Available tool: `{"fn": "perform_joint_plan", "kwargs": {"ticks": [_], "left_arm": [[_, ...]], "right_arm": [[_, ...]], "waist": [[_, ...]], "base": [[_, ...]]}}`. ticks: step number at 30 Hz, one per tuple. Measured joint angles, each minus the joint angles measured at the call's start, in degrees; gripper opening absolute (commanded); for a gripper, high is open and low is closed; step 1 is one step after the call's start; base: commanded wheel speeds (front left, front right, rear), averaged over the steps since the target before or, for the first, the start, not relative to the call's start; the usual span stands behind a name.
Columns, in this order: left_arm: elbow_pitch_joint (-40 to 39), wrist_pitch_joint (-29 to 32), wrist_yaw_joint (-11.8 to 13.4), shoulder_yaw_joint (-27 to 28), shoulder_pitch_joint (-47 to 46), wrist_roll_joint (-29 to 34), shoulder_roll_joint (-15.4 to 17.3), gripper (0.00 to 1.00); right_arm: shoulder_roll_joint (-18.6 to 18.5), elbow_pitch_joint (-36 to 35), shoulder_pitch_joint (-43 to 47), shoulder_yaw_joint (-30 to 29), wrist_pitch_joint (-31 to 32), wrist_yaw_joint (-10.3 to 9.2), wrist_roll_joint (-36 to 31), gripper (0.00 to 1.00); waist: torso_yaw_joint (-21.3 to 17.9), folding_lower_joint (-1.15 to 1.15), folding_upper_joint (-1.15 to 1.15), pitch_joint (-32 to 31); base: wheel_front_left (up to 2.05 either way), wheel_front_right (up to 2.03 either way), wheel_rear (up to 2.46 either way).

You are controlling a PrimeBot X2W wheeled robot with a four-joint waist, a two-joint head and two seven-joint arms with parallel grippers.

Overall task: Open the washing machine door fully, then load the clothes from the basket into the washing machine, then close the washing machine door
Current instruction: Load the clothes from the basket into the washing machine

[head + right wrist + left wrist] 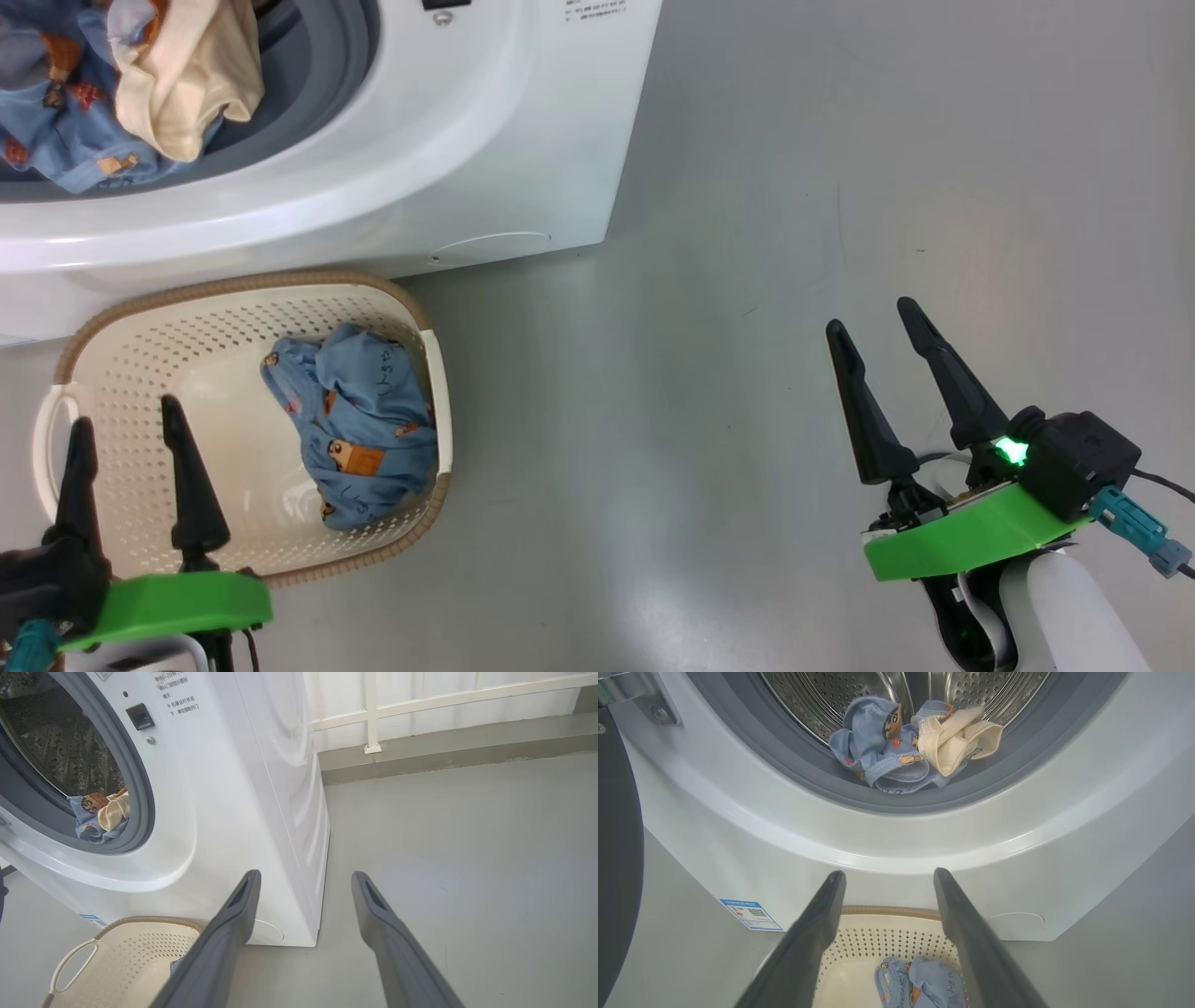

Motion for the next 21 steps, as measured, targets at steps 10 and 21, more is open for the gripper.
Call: {"fn": "perform_joint_plan", "kwargs": {"ticks": [10, 21], "left_arm": [[0.0, 0.0, 0.5, -0.5, 0.2, -0.4, -0.1, 1.0], [0.0, 0.0, -0.7, -0.5, -3.3, -0.5, 0.0, 1.0]], "right_arm": [[-0.2, 0.0, 0.0, 0.0, 0.0, 0.0, 0.0, 1.0], [-0.2, 0.2, -0.1, 0.0, 0.0, 0.0, 0.0, 1.0]], "waist": [[0.2, 0.0, 0.0, 0.3], [-0.2, 0.0, 0.0, 0.6]], "base": [[0.0, 0.0, 0.0], [0.0, 0.0, 0.0]]}}
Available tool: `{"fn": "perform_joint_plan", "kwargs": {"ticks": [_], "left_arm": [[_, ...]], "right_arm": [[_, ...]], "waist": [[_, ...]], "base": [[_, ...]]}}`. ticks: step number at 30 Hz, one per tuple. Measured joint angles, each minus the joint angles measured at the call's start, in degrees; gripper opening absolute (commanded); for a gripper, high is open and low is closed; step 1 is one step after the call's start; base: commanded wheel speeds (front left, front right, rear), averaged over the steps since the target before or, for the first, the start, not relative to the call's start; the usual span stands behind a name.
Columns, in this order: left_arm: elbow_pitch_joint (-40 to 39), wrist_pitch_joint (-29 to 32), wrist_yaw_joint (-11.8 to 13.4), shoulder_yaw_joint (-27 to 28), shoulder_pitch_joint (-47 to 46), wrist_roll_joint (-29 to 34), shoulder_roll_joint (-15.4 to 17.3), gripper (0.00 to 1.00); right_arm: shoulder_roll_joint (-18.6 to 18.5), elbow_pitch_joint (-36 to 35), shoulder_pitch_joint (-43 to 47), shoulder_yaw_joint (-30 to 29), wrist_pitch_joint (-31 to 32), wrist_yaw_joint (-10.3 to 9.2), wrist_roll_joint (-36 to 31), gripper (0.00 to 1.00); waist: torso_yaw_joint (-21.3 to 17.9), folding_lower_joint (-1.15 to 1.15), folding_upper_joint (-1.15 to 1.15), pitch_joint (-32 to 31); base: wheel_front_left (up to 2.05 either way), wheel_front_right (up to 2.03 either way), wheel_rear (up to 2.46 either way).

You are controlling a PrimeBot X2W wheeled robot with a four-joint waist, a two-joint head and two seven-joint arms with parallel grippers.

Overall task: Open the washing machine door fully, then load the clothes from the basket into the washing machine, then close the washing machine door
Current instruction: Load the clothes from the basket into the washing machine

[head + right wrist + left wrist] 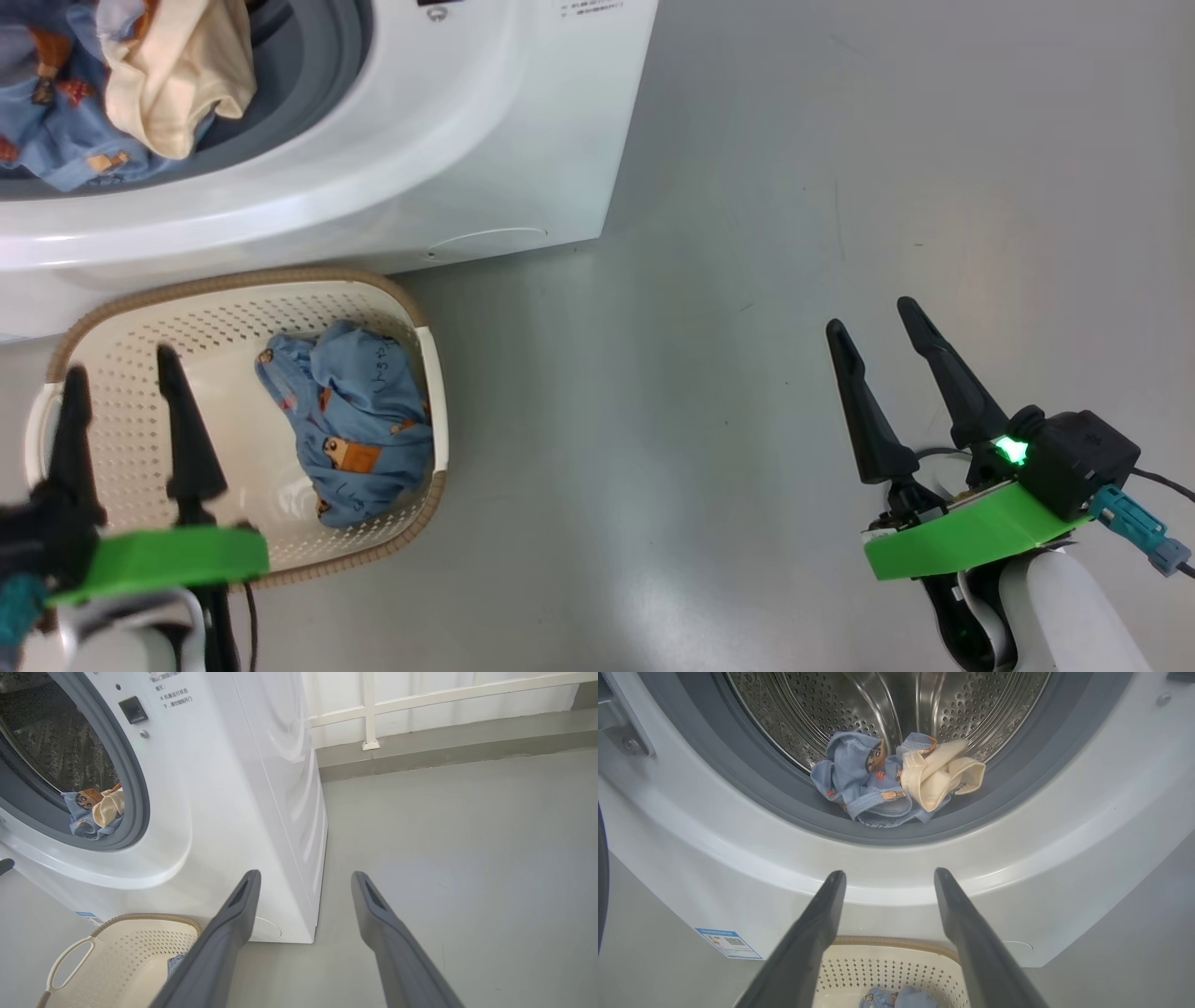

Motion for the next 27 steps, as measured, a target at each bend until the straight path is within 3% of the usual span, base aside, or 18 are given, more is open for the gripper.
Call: {"fn": "perform_joint_plan", "kwargs": {"ticks": [7, 14, 27], "left_arm": [[2.9, 1.2, -2.0, -0.5, -8.5, 0.1, 3.0, 1.0], [6.5, 7.6, -4.4, -1.8, -19.4, 0.2, 7.5, 1.0], [18.0, 15.7, -4.7, -3.6, -30.3, -0.1, 8.4, 1.0]], "right_arm": [[0.1, 0.2, -0.1, 0.2, 0.0, 0.0, 0.0, 1.0], [0.1, 0.3, -0.1, 0.3, 0.0, 0.0, 0.0, 1.0], [0.1, 0.4, -0.5, 0.2, 0.0, 0.0, 0.0, 1.0]], "waist": [[-0.5, 0.0, 0.0, 0.4], [-1.1, 0.0, 0.0, 0.7], [-2.0, 0.0, 0.0, 2.0]], "base": [[0.0, 0.0, 0.0], [0.0, 0.0, 0.0], [0.0, 0.0, 0.0]]}}
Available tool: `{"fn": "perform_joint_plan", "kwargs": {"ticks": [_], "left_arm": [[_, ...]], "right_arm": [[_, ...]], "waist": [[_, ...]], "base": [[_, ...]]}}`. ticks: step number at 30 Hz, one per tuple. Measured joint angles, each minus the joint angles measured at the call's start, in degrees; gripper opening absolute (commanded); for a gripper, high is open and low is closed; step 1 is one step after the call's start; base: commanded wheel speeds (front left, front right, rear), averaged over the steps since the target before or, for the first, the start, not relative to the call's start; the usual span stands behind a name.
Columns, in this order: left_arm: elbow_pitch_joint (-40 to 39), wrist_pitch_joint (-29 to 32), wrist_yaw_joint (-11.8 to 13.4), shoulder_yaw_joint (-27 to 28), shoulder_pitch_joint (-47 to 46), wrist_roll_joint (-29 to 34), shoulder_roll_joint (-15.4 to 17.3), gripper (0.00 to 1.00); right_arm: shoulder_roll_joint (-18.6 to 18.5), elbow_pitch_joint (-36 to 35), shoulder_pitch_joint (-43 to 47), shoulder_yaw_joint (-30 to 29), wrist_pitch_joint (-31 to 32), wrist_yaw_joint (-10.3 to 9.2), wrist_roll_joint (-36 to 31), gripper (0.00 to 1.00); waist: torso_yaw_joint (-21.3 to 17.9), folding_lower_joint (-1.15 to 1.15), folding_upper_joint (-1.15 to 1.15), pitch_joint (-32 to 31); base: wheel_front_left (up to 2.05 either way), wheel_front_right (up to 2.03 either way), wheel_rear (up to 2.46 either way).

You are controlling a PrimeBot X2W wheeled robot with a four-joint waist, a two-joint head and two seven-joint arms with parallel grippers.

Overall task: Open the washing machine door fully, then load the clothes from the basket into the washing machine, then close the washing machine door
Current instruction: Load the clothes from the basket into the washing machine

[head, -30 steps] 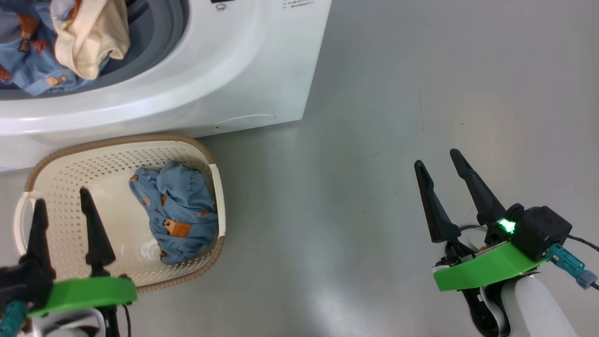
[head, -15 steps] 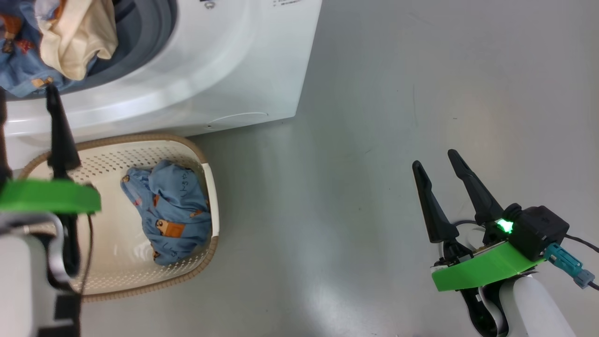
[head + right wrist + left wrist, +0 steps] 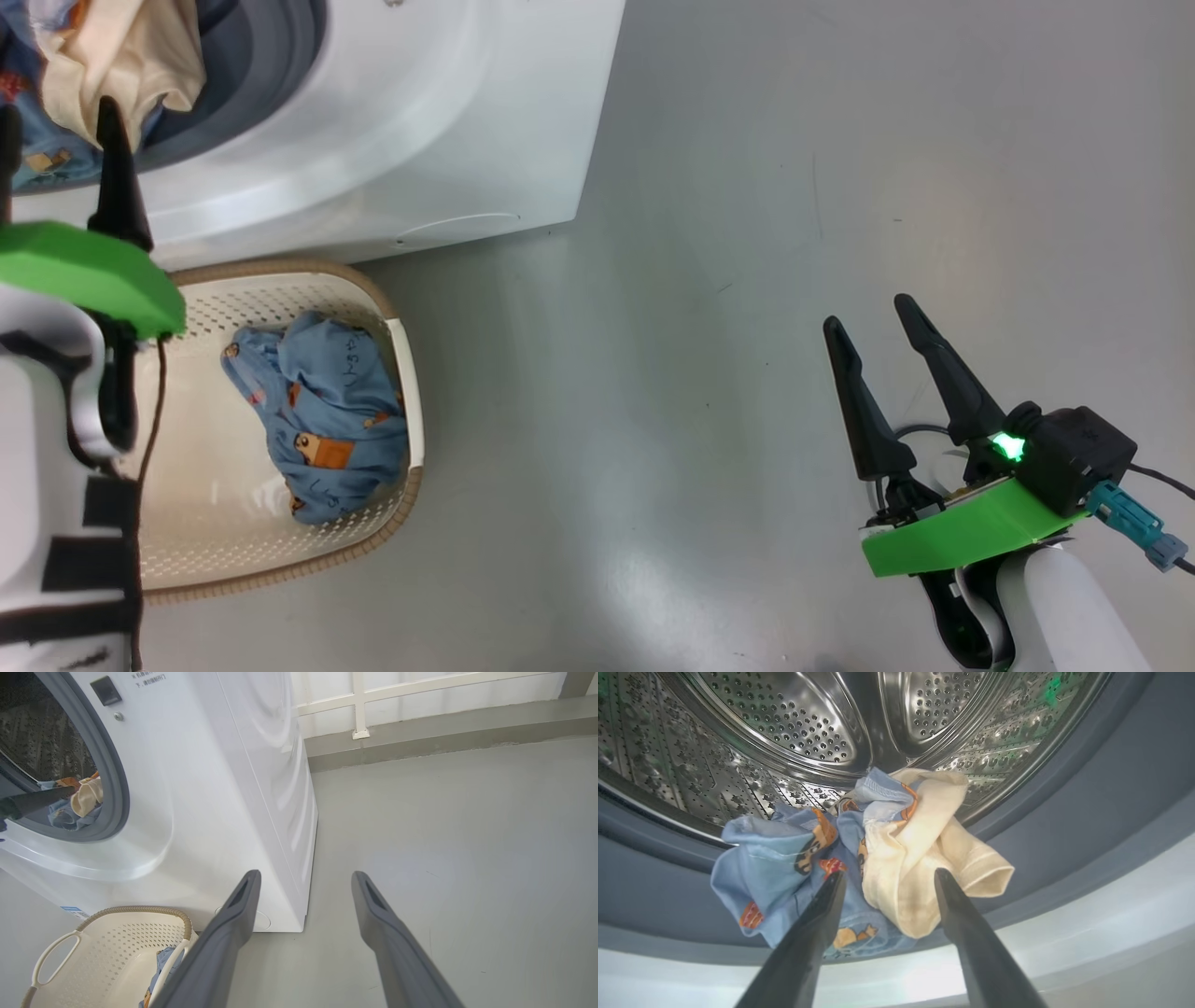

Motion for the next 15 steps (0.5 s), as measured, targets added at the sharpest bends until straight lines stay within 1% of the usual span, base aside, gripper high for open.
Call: {"fn": "perform_joint_plan", "kwargs": {"ticks": [4, 11, 15], "left_arm": [[4.0, 2.2, 0.1, 0.1, -2.8, -0.8, 0.1, 1.0], [9.9, 5.8, 1.9, 1.2, -7.2, -2.2, 0.0, 1.0], [12.5, 7.4, 2.3, 2.0, -9.0, -4.2, -0.6, 1.0]], "right_arm": [[0.0, 0.0, -0.4, 0.0, 0.0, 0.0, 0.0, 1.0], [0.0, -0.1, -0.8, -0.1, 0.0, 0.0, 0.0, 1.0], [0.0, -0.2, -0.8, -0.1, 0.0, 0.0, 0.0, 1.0]], "waist": [[0.0, 0.0, 0.0, 0.4], [0.2, 0.0, 0.0, 1.0], [0.2, 0.0, 0.0, 1.3]], "base": [[0.0, 0.0, 0.0], [0.0, 0.0, 0.0], [0.0, 0.0, 0.0]]}}
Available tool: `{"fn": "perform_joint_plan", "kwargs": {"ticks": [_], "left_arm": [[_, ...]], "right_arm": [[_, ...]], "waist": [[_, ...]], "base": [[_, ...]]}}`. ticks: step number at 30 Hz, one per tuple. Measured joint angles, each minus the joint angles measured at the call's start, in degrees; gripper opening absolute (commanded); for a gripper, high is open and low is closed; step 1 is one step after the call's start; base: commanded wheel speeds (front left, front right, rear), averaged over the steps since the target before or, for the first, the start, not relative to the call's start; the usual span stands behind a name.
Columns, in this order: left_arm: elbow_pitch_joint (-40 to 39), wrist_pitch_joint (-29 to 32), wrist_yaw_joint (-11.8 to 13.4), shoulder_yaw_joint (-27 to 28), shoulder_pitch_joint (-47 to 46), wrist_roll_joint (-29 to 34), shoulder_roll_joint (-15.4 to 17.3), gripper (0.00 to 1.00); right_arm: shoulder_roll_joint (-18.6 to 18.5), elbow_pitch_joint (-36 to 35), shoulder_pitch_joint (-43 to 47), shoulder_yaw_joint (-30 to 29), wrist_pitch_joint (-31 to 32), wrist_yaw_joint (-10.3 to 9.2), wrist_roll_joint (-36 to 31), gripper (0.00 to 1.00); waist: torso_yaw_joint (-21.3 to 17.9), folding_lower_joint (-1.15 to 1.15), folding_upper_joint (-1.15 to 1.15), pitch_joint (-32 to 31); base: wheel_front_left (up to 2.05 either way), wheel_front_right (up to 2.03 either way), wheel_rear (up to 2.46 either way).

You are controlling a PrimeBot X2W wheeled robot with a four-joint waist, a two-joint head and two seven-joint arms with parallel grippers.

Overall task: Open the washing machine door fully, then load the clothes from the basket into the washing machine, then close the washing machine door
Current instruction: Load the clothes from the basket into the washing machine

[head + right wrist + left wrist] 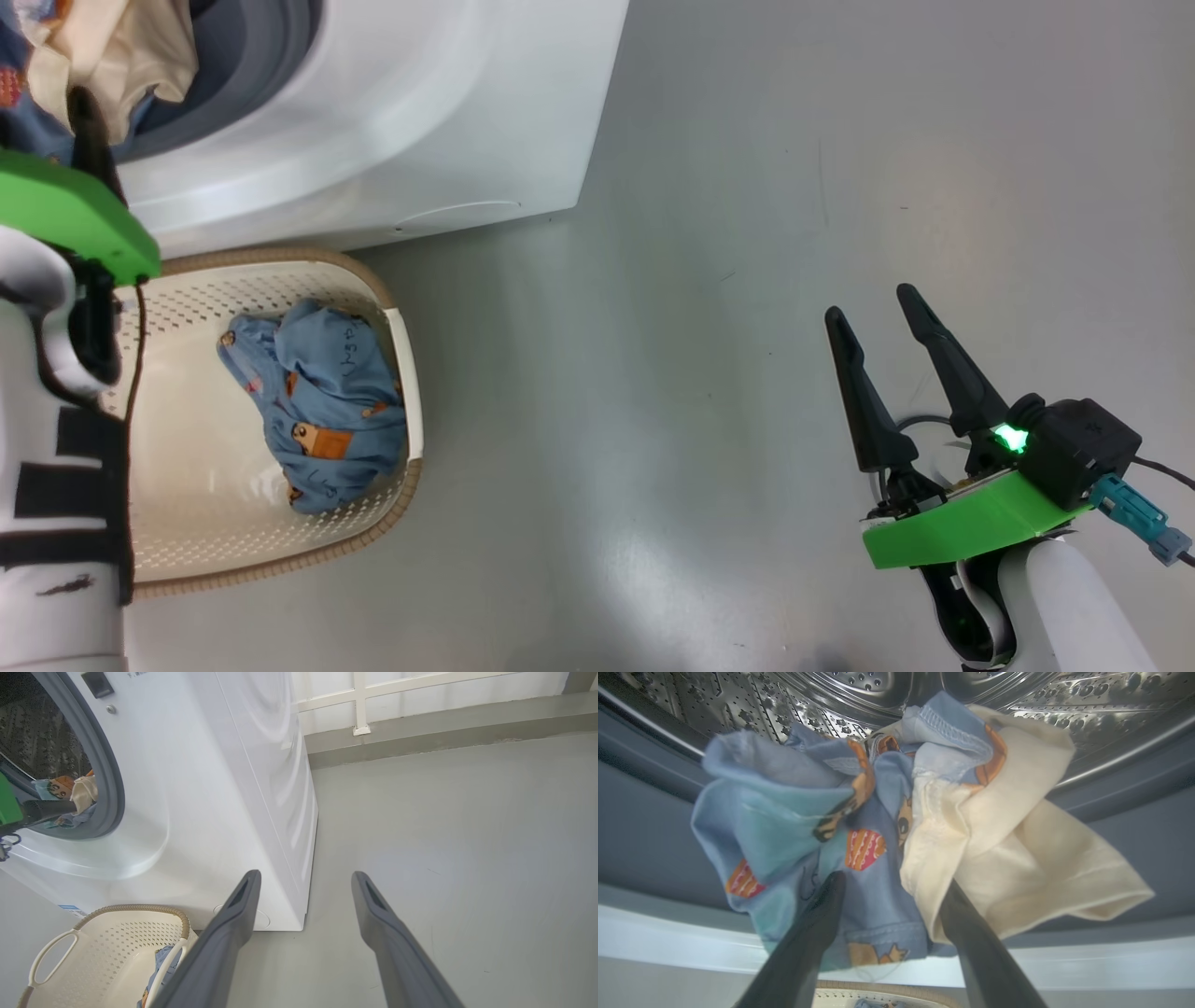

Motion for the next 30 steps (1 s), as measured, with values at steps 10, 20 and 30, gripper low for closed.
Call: {"fn": "perform_joint_plan", "kwargs": {"ticks": [10, 20, 30], "left_arm": [[5.6, 0.7, 1.2, 0.0, -4.4, -1.1, -1.0, 0.0], [7.3, -6.9, 0.5, -2.0, -7.7, 0.5, -0.4, 0.0], [9.2, -13.7, -0.1, -4.1, -12.7, 2.5, 1.3, 0.0]], "right_arm": [[0.0, 0.0, -0.1, 0.0, 0.0, 0.0, 0.0, 1.0], [0.0, 0.2, -0.2, 0.1, 0.0, -0.01, 0.0, 1.0], [0.0, 0.3, -0.2, 0.3, 0.0, 0.0, 0.2, 1.0]], "waist": [[0.3, 0.0, 0.0, 0.8], [0.1, 0.0, 0.0, 0.4], [-0.2, 0.0, 0.0, -0.1]], "base": [[0.0, 0.0, 0.0], [0.0, 0.0, 0.0], [0.0, 0.0, 0.0]]}}
